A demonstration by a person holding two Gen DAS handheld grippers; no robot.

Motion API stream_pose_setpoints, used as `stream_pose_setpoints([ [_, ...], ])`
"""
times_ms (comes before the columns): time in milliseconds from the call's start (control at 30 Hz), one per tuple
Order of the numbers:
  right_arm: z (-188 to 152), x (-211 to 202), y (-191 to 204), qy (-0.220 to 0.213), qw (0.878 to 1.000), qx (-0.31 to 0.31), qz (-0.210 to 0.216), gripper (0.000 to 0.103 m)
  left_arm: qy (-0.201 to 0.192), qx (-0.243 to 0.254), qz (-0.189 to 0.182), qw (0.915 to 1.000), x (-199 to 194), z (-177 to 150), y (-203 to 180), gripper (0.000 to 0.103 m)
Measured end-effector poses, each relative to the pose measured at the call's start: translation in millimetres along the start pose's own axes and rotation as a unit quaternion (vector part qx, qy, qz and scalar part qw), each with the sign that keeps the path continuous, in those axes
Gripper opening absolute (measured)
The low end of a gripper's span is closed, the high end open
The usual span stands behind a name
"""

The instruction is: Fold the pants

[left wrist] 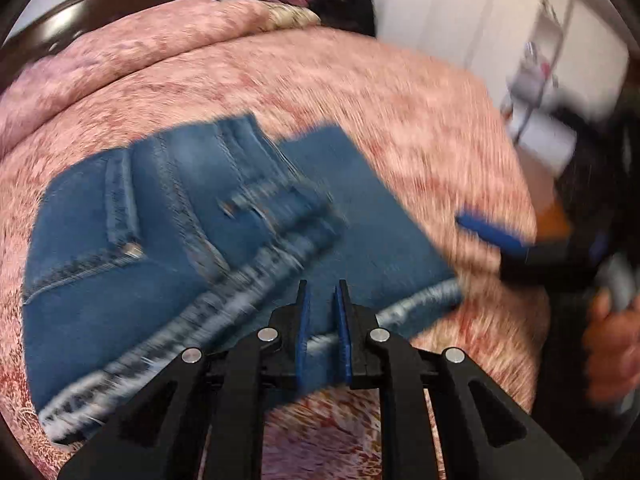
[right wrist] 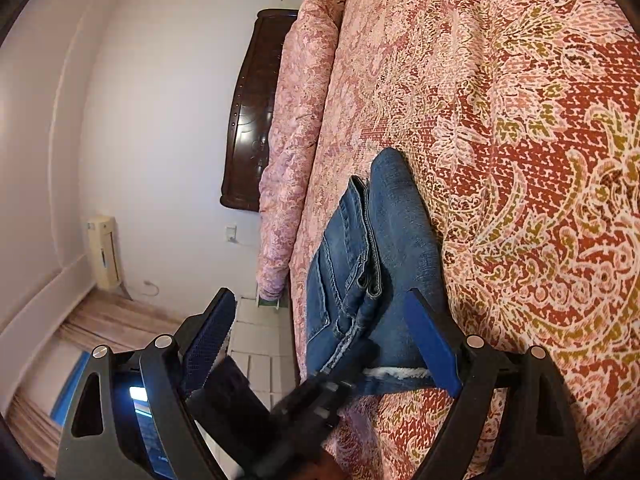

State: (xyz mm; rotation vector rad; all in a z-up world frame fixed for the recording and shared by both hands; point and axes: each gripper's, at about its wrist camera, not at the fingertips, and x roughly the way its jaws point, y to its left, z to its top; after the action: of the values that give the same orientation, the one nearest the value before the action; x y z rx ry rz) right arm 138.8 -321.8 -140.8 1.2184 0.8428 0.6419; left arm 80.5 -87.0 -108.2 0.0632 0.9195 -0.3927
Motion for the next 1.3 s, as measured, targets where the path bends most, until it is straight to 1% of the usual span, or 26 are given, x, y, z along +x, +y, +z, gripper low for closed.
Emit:
stream_pose_setpoints([
  [67, 3, -1, 1, -0.001, 1.000, -0.004, 0.014, 0.085, -0.013, -0.001, -0.016, 0.9998, -16, -3, -3, 0.013],
  [100, 4, 0, 3, -0.001, 1.000, -0.007, 0.018, 0.085, -0.022, -0.009, -0.025, 0.9994, -26, -3, 1, 0.020],
  [133, 5, -1, 5, -0.001, 1.000, -0.010, 0.027, 0.085, -0.045, -0.014, -0.021, 0.9987, -43, -4, 3, 0.037],
  [167, 5, 0, 7, 0.001, 0.999, -0.009, 0.031, 0.085, -0.067, -0.018, -0.010, 0.9975, -58, -6, 9, 0.049],
  [200, 4, 2, 8, 0.005, 1.000, -0.008, 0.029, 0.085, -0.090, -0.028, 0.003, 0.9955, -74, -7, 19, 0.073],
  [233, 4, 6, 10, 0.014, 1.000, -0.009, 0.023, 0.085, -0.115, -0.050, 0.021, 0.9919, -92, -10, 35, 0.084],
  [267, 1, 11, 12, 0.021, 1.000, -0.010, 0.020, 0.085, -0.131, -0.075, 0.032, 0.9879, -104, -13, 51, 0.086],
  [300, 1, 16, 14, 0.029, 0.999, -0.010, 0.011, 0.085, -0.141, -0.101, 0.040, 0.9841, -112, -17, 68, 0.092],
  [333, 1, 24, 16, 0.043, 0.999, -0.009, -0.010, 0.085, -0.143, -0.138, 0.055, 0.9786, -119, -23, 92, 0.094],
  [367, 1, 31, 19, 0.051, 0.999, -0.008, -0.016, 0.085, -0.142, -0.165, 0.068, 0.9738, -121, -29, 109, 0.094],
  [400, 2, 37, 21, 0.056, 0.998, -0.009, -0.025, 0.085, -0.138, -0.193, 0.075, 0.9685, -122, -35, 127, 0.094],
  [433, 4, 44, 21, 0.057, 0.997, -0.007, -0.050, 0.085, -0.134, -0.233, 0.082, 0.9596, -122, -46, 149, 0.094],
  [500, 10, 55, 19, 0.054, 0.996, 0.003, -0.068, 0.085, -0.132, -0.285, 0.096, 0.9446, -121, -61, 177, 0.094],
  [567, 17, 65, 16, 0.051, 0.994, 0.012, -0.096, 0.085, -0.110, -0.329, 0.124, 0.9297, -115, -82, 202, 0.094],
  [667, 22, 77, 14, 0.048, 0.993, 0.018, -0.107, 0.083, -0.085, -0.362, 0.126, 0.9200, -94, -100, 215, 0.094],
  [700, 24, 82, 16, 0.050, 0.991, 0.010, -0.121, 0.083, -0.077, -0.365, 0.123, 0.9195, -88, -101, 217, 0.094],
  [767, 24, 92, 17, 0.051, 0.988, 0.002, -0.143, 0.083, -0.078, -0.358, 0.127, 0.9215, -85, -98, 213, 0.096],
  [833, 24, 104, 18, 0.062, 0.982, -0.009, -0.177, 0.083, -0.085, -0.336, 0.120, 0.9305, -84, -91, 205, 0.097],
  [900, 17, 117, 19, 0.070, 0.977, -0.019, -0.199, 0.083, -0.085, -0.317, 0.110, 0.9382, -82, -86, 198, 0.098],
  [933, 16, 120, 19, 0.074, 0.975, -0.024, -0.210, 0.083, -0.085, -0.301, 0.106, 0.9438, -82, -83, 192, 0.098],
  [1000, 16, 126, 21, 0.082, 0.972, -0.030, -0.216, 0.082, -0.093, -0.276, 0.106, 0.9507, -87, -78, 179, 0.098],
  [1067, 15, 133, 24, 0.104, 0.972, -0.047, -0.207, 0.057, -0.115, -0.258, 0.102, 0.9538, -99, -69, 172, 0.098],
  [1133, 13, 140, 28, 0.129, 0.966, -0.058, -0.215, 0.028, -0.138, -0.232, 0.101, 0.9576, -107, -60, 162, 0.101],
  [1167, 12, 143, 31, 0.141, 0.967, -0.056, -0.205, 0.020, -0.145, -0.219, 0.095, 0.9601, -109, -56, 158, 0.101],
  [1233, 9, 143, 38, 0.145, 0.967, -0.063, -0.199, 0.014, -0.151, -0.188, 0.071, 0.9679, -110, -47, 145, 0.101],
  [1300, 9, 140, 46, 0.137, 0.972, -0.061, -0.183, 0.012, -0.135, -0.162, 0.050, 0.9762, -102, -41, 134, 0.101],
])
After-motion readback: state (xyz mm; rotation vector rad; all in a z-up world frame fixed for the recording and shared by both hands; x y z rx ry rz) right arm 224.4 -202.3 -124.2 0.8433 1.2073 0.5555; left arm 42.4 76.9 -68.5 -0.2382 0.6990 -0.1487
